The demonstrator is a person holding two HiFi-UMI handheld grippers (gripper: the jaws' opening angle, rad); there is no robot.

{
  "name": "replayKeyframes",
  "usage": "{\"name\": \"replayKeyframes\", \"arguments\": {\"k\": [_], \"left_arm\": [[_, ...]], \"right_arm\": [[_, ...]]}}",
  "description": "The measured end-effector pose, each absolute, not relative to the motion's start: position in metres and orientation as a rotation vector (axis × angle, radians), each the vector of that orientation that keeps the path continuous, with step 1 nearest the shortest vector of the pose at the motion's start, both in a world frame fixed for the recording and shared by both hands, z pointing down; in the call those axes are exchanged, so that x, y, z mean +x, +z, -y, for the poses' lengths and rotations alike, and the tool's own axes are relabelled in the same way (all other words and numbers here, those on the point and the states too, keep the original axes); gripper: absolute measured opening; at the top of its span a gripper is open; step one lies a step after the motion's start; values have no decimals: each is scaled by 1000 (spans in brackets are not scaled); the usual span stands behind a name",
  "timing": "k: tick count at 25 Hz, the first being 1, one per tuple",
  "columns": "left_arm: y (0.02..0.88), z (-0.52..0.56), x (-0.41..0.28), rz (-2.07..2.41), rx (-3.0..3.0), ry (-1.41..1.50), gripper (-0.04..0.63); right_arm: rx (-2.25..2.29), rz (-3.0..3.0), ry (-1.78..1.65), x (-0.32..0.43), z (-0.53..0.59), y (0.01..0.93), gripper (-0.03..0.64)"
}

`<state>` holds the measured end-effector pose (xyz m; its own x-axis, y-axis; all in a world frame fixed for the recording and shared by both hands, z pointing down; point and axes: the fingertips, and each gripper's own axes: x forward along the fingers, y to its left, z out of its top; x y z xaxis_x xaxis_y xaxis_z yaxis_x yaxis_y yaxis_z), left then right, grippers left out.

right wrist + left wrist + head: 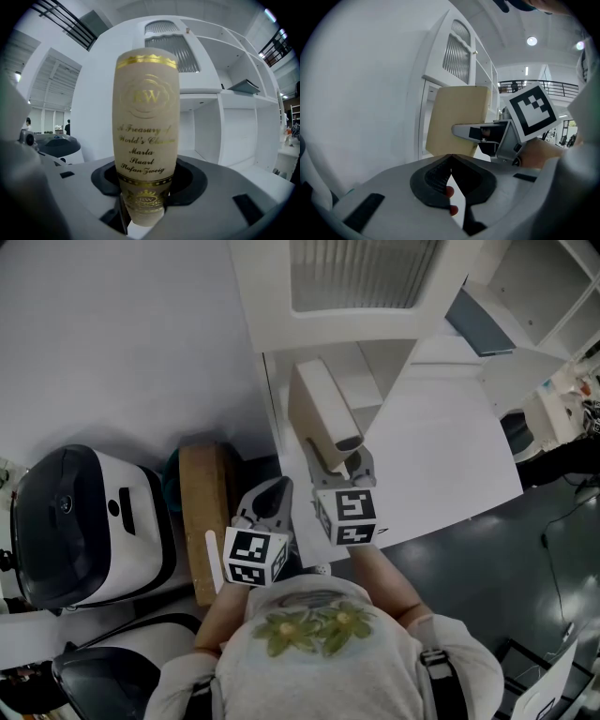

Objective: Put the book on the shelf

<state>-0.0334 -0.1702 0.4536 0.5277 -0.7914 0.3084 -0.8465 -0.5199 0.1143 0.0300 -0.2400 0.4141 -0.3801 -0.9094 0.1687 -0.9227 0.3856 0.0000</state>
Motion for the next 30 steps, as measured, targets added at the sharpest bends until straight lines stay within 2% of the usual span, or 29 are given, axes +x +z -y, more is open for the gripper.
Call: {"name": "replayKeyframes", "arguments": {"k": [30], "left_arm": [[463,192,-53,1382,2483,316,28]], "right_arm": [[1676,2503,89,4,276,406,239]]}}
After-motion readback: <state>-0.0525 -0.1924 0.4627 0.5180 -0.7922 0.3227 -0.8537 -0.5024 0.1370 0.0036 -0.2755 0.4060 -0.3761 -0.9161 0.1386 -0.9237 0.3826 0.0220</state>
